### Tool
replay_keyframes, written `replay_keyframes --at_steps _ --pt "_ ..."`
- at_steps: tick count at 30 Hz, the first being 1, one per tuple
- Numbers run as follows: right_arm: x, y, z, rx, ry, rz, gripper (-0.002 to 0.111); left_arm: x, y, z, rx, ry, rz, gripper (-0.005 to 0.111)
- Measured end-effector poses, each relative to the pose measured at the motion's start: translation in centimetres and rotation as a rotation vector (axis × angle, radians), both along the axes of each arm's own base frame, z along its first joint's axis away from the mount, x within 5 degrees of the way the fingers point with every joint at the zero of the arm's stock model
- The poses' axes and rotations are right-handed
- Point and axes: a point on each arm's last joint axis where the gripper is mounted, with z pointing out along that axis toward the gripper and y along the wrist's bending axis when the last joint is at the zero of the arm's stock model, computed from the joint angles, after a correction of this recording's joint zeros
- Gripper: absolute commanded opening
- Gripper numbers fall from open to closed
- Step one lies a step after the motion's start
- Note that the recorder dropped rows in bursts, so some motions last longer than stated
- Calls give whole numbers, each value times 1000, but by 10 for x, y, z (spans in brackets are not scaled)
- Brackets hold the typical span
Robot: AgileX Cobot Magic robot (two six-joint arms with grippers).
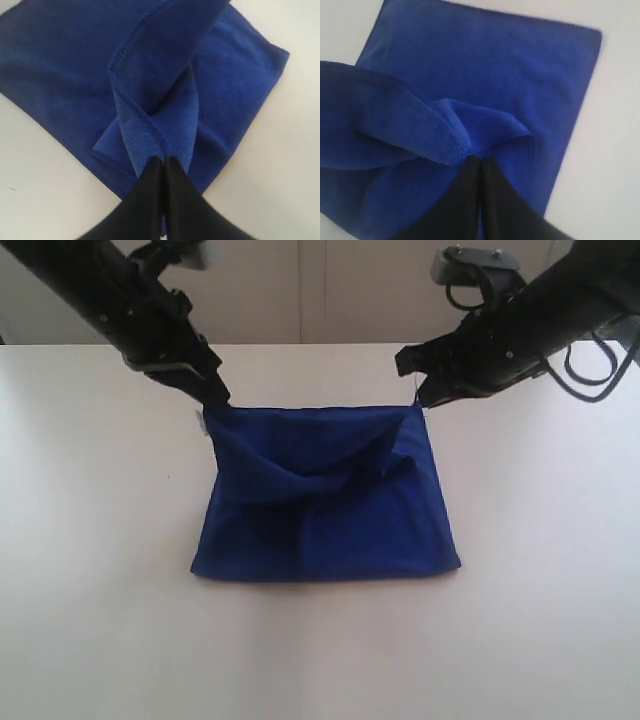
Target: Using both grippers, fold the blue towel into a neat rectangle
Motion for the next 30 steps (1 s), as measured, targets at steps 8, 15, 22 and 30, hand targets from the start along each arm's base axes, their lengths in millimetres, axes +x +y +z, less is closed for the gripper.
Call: replay_keyframes --at_steps 8,15,22,30 --pt "1 31 -56 -12 105 35 0 3 0 -55 2 70 89 0" --pt "9 34 -80 -24 107 0 7 7 -1 -72 14 93 107 0" --pt "8 13 -43 3 35 -44 31 7 -1 -73 15 95 107 0" --pt "8 -11 -58 44 109 -76 31 7 -1 -73 15 95 107 0"
